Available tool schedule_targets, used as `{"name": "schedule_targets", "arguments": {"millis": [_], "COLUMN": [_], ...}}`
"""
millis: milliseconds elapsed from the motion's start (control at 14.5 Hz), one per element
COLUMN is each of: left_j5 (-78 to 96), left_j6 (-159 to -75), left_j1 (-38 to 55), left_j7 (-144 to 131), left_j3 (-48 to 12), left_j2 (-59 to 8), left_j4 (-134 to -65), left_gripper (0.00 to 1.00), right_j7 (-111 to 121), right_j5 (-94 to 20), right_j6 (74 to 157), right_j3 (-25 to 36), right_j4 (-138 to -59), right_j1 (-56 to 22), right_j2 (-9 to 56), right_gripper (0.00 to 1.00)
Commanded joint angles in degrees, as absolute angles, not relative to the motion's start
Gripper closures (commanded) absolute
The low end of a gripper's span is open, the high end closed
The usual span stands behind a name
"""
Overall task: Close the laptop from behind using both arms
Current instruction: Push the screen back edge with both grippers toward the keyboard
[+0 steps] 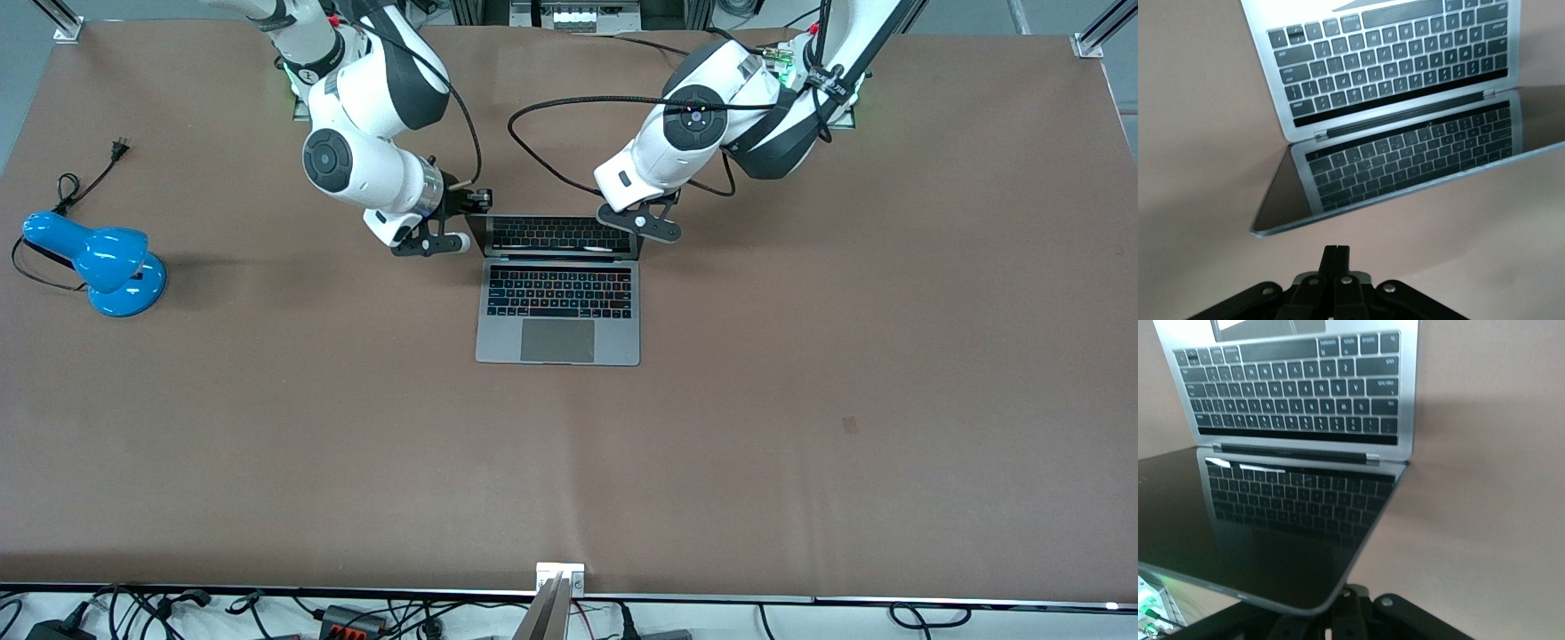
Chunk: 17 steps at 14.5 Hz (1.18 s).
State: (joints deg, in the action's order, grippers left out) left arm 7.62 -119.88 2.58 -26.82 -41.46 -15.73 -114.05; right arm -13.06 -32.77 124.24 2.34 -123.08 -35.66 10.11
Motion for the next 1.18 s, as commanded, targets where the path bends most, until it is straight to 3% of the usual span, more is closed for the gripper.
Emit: {"name": "schedule_targets", "arguments": {"millis": [0, 415, 829, 1106], "left_j5": [5.2, 1.85, -3.51, -7.64], "left_j6": [-121.38, -130.59, -132.44, -138.85], "left_j1": [2.37, 1.58, 0.79, 0.7], "left_j7": [-27.6, -26.81, -26.72, -26.72], "left_j3": [-41.57, -41.05, -40.25, -39.29], "left_j2": [-16.52, -19.95, -21.36, -24.86], "left_j4": [-113.47, -113.2, -112.24, -112.24], "left_gripper": [0.99, 0.99, 0.99, 0.99], "right_j7": [-13.36, -12.66, -12.66, -12.74], "right_j5": [-33.93, -33.84, -33.66, -33.66], "right_j6": [123.84, 123.84, 123.66, 123.66], "right_j3": [2.81, 3.25, 3.25, 3.25], "right_j4": [-119.27, -115.5, -111.27, -108.64], "right_j1": [-35.69, -34.55, -33.13, -32.7], "right_j2": [13.44, 17.39, 21.97, 25.39], "right_gripper": [1.0, 1.0, 1.0, 1.0]}}
